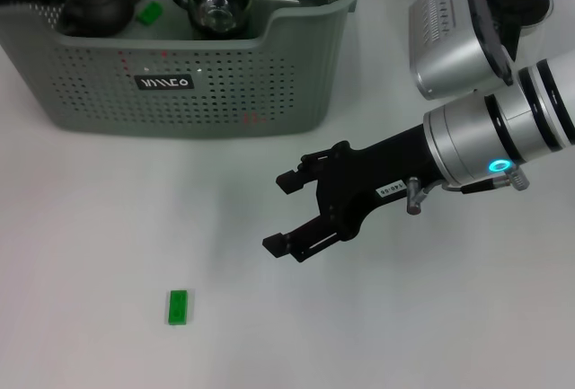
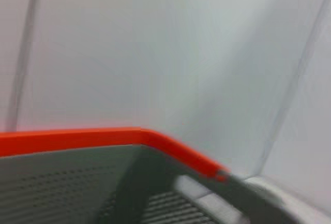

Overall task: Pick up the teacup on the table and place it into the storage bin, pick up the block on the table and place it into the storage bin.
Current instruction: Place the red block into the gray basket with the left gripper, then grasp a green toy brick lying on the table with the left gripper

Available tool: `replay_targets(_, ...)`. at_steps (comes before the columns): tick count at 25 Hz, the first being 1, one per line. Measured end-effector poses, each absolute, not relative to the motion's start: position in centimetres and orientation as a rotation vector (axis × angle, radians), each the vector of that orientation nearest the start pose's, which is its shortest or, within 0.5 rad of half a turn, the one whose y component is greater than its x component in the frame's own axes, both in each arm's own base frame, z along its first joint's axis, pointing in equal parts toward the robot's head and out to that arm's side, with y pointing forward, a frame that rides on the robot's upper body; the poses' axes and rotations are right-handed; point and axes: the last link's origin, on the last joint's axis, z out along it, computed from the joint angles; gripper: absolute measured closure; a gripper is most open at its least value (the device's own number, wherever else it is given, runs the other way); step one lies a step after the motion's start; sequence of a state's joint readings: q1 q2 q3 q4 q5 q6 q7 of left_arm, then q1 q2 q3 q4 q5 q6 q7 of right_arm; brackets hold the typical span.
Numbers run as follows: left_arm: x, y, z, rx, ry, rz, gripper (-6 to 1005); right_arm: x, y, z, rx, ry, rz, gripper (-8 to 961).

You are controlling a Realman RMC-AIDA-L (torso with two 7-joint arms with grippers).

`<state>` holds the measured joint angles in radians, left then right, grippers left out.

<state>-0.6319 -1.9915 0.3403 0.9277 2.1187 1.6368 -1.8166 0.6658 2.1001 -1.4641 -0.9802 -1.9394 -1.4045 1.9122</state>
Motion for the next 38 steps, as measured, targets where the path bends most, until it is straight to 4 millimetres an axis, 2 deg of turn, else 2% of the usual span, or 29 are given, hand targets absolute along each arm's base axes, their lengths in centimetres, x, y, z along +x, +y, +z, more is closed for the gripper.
replay_targets(2,-24.8,39.6,12.0,-2.348,-0.917,-0.657,788,13.5,33.4,-7.4,-3.175,0.419,0.192,-3)
replay_targets(5,-24.4,41.6,11.2,-2.307,-0.950,-0.551,785,13.5,33.5,-7.5,-3.174,0.410,0.202,-3)
replay_targets(9,-24.0,42.6,10.9,-2.284,-0.938,-0.526,781,13.4,33.6,-7.5,-3.170,0.407,0.225,-3)
replay_targets(12,-23.7,42.3,11.6,-2.291,-0.914,-0.548,657,13.4,33.8,-7.3,-3.160,0.410,0.239,-3)
replay_targets(17,-22.1,38.9,13.2,-2.499,-0.795,-0.587,470,13.7,34.0,-7.0,-3.144,0.421,0.254,-3)
replay_targets(23,-21.6,33.3,13.3,-2.854,-0.481,-0.609,230,14.1,34.4,-6.7,-3.123,0.444,0.282,-3)
replay_targets(25,-22.0,32.3,12.5,-2.925,-0.447,-0.563,140,14.2,34.5,-6.6,-3.118,0.447,0.289,-3)
replay_targets(31,-22.9,31.0,9.8,-3.061,-0.439,-0.400,36,14.4,34.6,-6.5,-3.116,0.465,0.298,-3)
replay_targets(38,-22.8,30.2,5.1,-3.236,-0.352,-0.133,52,14.8,34.8,-6.8,-3.113,0.508,0.321,-2)
